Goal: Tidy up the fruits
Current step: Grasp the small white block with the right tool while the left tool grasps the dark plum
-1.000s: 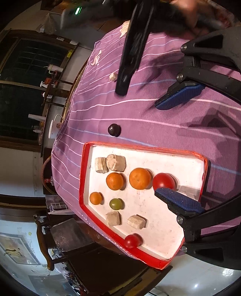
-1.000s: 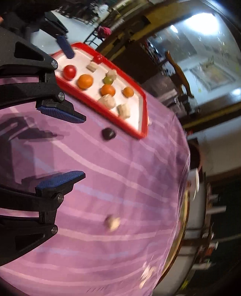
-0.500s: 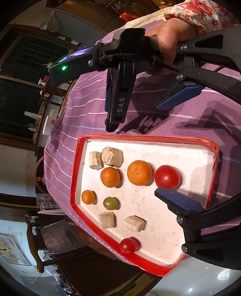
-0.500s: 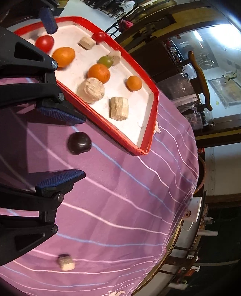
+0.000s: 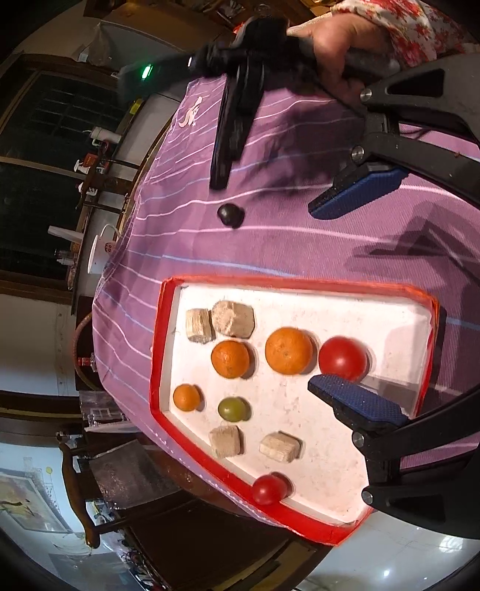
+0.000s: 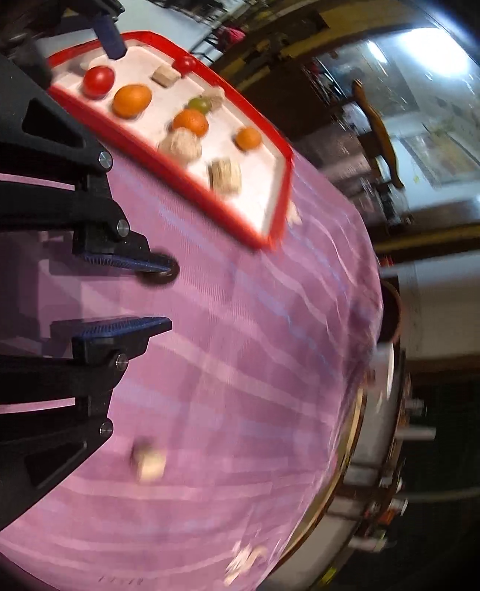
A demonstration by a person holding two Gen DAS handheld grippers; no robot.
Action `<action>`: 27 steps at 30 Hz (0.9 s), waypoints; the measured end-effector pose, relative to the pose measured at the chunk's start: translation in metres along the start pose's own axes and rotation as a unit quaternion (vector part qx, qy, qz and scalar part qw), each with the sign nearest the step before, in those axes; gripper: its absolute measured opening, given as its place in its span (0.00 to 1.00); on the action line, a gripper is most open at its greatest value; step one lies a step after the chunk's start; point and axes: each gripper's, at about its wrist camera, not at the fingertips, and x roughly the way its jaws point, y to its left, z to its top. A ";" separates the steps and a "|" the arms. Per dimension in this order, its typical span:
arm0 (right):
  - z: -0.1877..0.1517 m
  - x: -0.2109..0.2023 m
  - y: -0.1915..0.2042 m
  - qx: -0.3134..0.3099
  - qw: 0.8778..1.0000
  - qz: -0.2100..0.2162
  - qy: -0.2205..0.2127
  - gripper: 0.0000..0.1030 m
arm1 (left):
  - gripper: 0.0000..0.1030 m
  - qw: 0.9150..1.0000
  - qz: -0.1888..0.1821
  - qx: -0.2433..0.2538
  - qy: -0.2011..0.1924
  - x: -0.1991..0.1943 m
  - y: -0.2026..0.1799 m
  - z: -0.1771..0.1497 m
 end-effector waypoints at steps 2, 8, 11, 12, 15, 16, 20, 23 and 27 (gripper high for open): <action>-0.006 -0.014 -0.029 0.024 0.999 -0.023 -0.003 0.27 | 0.83 1.000 -0.009 -0.001 0.008 0.003 -0.004 0.001; -0.030 -0.041 -0.121 0.104 0.989 -0.103 -0.010 0.27 | 0.83 0.999 -0.019 0.012 0.026 0.016 -0.029 0.003; -0.038 -0.050 -0.153 0.171 0.982 -0.077 -0.019 0.28 | 0.83 0.999 -0.029 0.030 0.034 0.022 -0.047 0.008; -0.039 -0.051 -0.158 0.188 0.980 -0.059 -0.021 0.28 | 0.83 0.998 -0.033 0.036 0.034 0.023 -0.053 0.011; -0.030 -0.048 -0.153 0.185 0.982 -0.019 -0.018 0.28 | 0.83 0.997 -0.046 0.058 0.025 0.030 -0.071 0.023; -0.028 -0.047 -0.148 0.178 0.984 -0.011 -0.017 0.28 | 0.83 0.997 -0.047 0.063 0.020 0.034 -0.076 0.027; -0.013 -0.026 -0.124 0.148 0.989 0.016 -0.004 0.29 | 0.83 0.995 -0.045 0.084 0.018 0.061 -0.096 0.044; -0.006 -0.010 -0.113 0.139 0.990 0.016 0.001 0.29 | 0.83 0.994 -0.040 0.096 0.035 0.089 -0.108 0.055; -0.001 -0.004 -0.103 0.112 0.994 -0.010 -0.009 0.29 | 0.70 0.993 -0.031 0.101 0.054 0.119 -0.114 0.065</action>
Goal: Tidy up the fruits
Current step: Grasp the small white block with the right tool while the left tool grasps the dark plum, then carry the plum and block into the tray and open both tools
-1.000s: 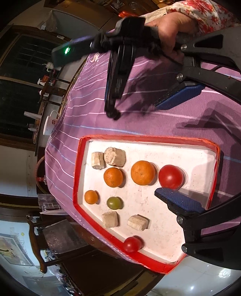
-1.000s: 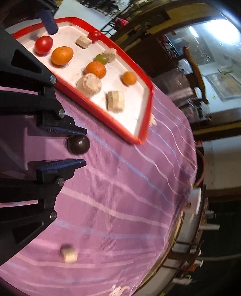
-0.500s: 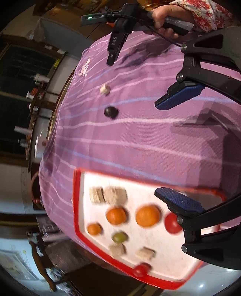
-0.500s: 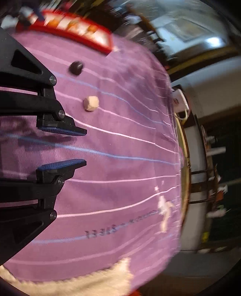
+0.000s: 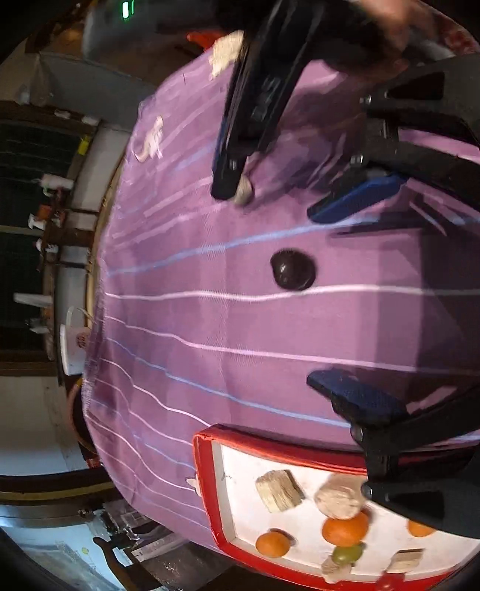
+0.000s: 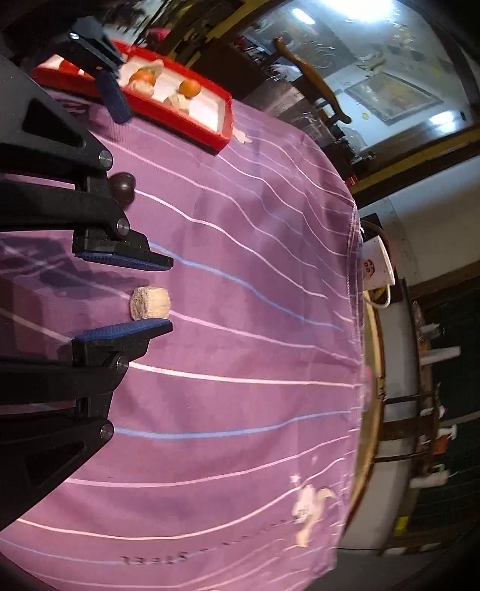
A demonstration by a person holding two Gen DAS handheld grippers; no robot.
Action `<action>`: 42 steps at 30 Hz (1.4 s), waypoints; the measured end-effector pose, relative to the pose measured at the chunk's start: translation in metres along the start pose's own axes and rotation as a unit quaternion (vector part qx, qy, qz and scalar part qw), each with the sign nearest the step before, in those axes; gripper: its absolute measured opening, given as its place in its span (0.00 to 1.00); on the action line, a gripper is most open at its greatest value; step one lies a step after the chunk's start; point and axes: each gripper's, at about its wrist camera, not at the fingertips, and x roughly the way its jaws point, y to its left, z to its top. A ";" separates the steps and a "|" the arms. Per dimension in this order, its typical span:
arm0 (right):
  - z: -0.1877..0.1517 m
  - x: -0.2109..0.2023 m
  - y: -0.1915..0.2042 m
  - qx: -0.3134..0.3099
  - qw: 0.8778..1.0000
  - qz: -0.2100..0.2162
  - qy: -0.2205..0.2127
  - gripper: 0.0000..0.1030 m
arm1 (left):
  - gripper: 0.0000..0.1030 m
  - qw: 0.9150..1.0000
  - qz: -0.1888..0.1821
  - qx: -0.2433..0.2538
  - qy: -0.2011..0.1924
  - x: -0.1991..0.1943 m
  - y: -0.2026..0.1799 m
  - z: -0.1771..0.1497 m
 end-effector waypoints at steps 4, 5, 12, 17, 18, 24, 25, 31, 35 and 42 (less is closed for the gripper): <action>0.002 0.005 0.005 -0.018 1.000 -0.017 -0.007 0.29 | 0.68 1.000 -0.009 -0.010 0.008 0.019 0.003 0.009; 0.002 0.006 0.004 -0.022 0.999 -0.022 -0.008 0.29 | 0.67 1.000 -0.010 -0.013 0.009 0.022 0.003 0.010; 0.003 0.017 -0.007 -0.007 0.999 -0.032 0.003 0.31 | 0.57 1.000 0.003 -0.004 -0.007 0.025 -0.005 0.012; 0.001 0.021 -0.009 -0.004 1.000 -0.021 0.007 0.31 | 0.31 1.000 0.003 0.007 -0.019 0.023 -0.011 0.011; 0.000 0.021 -0.009 -0.005 1.000 -0.019 0.006 0.29 | 0.25 1.000 0.000 0.007 -0.020 0.023 -0.012 0.010; -0.002 0.018 -0.011 0.006 1.000 -0.004 0.002 0.29 | 0.23 1.000 -0.001 -0.005 -0.018 0.020 -0.011 0.009; -0.002 0.017 -0.011 0.007 1.000 -0.005 0.001 0.29 | 0.23 1.000 -0.002 -0.009 -0.018 0.019 -0.010 0.008; -0.004 0.004 -0.005 0.003 1.000 -0.010 -0.006 0.29 | 0.23 0.999 -0.006 -0.028 -0.018 0.006 -0.001 0.000; -0.007 -0.009 -0.001 0.000 1.000 -0.007 -0.011 0.29 | 0.23 0.999 -0.001 -0.029 -0.027 -0.008 0.001 -0.007; -0.021 -0.035 0.011 -0.009 1.000 0.004 -0.020 0.29 | 0.23 0.998 -0.004 -0.033 -0.050 -0.039 0.006 -0.023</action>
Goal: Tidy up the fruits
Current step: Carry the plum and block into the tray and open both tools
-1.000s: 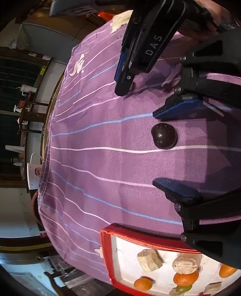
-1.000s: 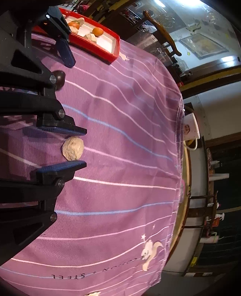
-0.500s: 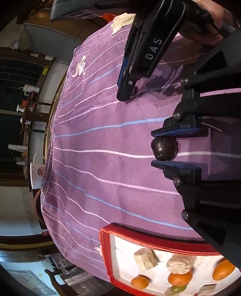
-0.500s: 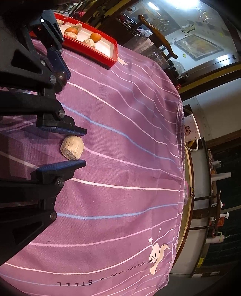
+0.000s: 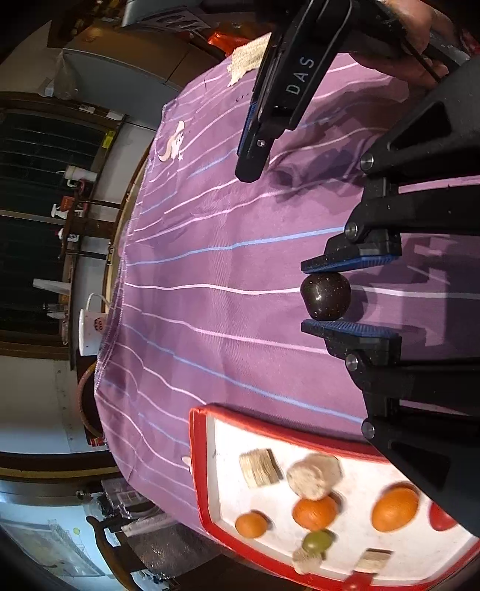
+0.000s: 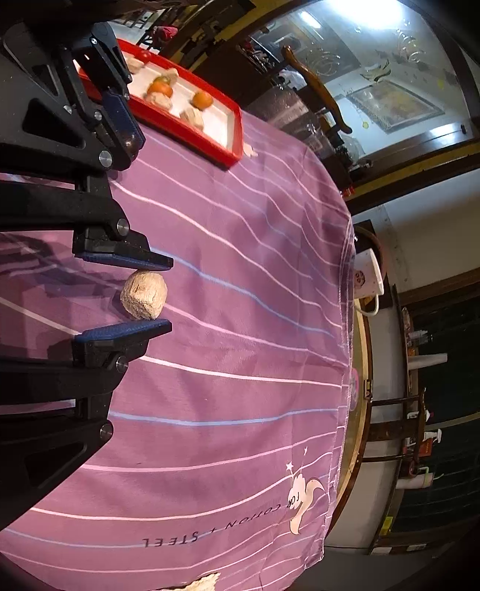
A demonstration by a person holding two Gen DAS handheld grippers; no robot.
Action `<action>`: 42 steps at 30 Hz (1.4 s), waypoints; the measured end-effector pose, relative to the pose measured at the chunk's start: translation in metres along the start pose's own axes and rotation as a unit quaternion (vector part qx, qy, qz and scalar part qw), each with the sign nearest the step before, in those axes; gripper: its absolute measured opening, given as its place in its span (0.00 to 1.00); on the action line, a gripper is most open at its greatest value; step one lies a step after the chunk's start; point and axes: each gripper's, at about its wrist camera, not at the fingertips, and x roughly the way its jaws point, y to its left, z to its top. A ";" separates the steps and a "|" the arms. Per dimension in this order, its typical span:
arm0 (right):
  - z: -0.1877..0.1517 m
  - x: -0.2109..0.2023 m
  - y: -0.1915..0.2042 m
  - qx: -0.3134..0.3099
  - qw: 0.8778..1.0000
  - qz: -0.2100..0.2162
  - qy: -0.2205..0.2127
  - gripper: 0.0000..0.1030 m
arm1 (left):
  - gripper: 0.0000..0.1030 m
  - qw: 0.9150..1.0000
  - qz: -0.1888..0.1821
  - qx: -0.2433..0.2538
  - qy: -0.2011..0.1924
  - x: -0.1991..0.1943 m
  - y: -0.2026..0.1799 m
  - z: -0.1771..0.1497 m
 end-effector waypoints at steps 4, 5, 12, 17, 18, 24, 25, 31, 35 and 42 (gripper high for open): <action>-0.010 -0.016 0.007 0.003 1.000 0.010 -0.006 0.29 | 0.23 1.000 -0.015 -0.011 -0.020 -0.024 0.007 -0.010; -0.012 -0.020 0.009 0.004 1.000 0.013 -0.008 0.29 | 0.23 0.999 -0.017 -0.014 -0.023 -0.029 0.008 -0.012; -0.034 -0.049 0.029 0.004 0.999 0.041 -0.020 0.29 | 0.23 0.998 -0.015 -0.039 -0.050 -0.066 0.029 -0.028; -0.048 -0.067 0.052 -0.002 0.998 0.063 -0.030 0.29 | 0.23 0.995 0.009 -0.067 -0.071 -0.091 0.057 -0.039; -0.052 -0.070 0.058 0.000 0.997 0.071 -0.031 0.29 | 0.23 0.995 0.013 -0.071 -0.075 -0.095 0.062 -0.040; -0.063 -0.074 0.085 0.010 0.994 0.104 -0.026 0.29 | 0.23 0.988 0.051 -0.112 -0.094 -0.117 0.109 -0.047; -0.064 -0.074 0.091 0.010 0.994 0.110 -0.023 0.29 | 0.23 0.987 0.056 -0.120 -0.096 -0.121 0.117 -0.049; -0.073 -0.070 0.132 -0.014 0.991 0.133 -0.007 0.29 | 0.23 0.979 0.078 -0.164 -0.097 -0.127 0.162 -0.060; -0.071 -0.060 0.159 -0.034 0.989 0.143 0.007 0.29 | 0.23 0.976 0.089 -0.177 -0.093 -0.127 0.181 -0.067; -0.071 -0.042 0.201 -0.073 0.986 0.149 0.031 0.29 | 0.23 0.973 0.111 -0.182 -0.088 -0.123 0.204 -0.073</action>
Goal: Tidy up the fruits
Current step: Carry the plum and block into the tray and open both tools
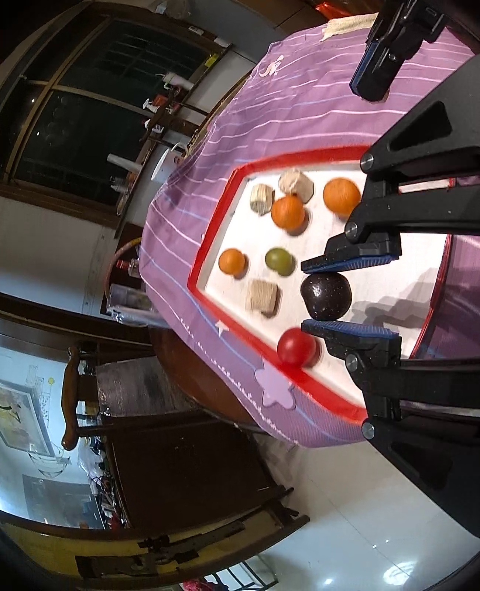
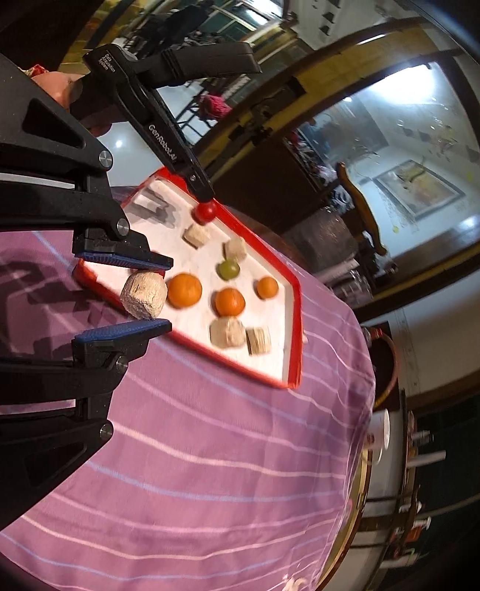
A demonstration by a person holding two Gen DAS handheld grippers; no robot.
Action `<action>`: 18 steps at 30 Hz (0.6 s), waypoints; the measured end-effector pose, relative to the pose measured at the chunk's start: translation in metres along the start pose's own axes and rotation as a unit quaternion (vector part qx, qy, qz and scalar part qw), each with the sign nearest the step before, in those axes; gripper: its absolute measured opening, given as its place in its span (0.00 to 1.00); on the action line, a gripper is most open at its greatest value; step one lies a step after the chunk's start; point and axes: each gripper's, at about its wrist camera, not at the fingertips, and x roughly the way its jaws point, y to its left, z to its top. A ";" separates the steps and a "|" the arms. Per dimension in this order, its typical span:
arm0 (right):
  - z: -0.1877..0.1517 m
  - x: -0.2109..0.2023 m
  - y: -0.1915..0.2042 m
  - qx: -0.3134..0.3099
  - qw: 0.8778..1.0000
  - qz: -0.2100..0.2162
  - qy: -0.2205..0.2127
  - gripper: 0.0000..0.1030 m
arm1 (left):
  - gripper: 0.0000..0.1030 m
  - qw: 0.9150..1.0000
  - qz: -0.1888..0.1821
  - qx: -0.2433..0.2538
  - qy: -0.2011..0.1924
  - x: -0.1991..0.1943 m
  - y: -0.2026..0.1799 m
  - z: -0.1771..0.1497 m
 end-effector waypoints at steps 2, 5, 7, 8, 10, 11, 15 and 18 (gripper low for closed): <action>0.003 0.009 0.008 -0.010 1.000 0.001 0.007 0.29 | 0.23 1.000 0.000 -0.005 0.000 0.001 0.007 0.001; 0.007 0.020 0.020 -0.025 1.000 0.003 0.015 0.29 | 0.23 1.000 0.002 -0.016 -0.001 0.001 0.017 0.004; 0.009 0.026 0.028 -0.038 0.999 0.005 0.015 0.29 | 0.23 1.000 0.004 -0.019 -0.004 0.000 0.022 0.005; 0.009 0.028 0.030 -0.042 0.999 0.005 0.015 0.29 | 0.23 1.000 0.005 -0.019 -0.003 0.002 0.024 0.005; 0.010 0.034 0.036 -0.052 0.998 0.004 0.017 0.29 | 0.23 1.000 0.001 -0.022 0.001 0.005 0.026 0.006; 0.010 0.037 0.037 -0.053 0.998 0.005 0.019 0.29 | 0.23 1.000 -0.001 -0.022 0.003 0.007 0.025 0.006; 0.011 0.048 0.041 -0.054 0.998 0.017 0.026 0.29 | 0.23 1.000 -0.001 -0.018 0.008 0.012 0.023 0.005; 0.010 0.054 0.046 -0.061 0.997 0.025 0.031 0.29 | 0.23 1.000 0.001 -0.022 0.013 0.015 0.025 0.004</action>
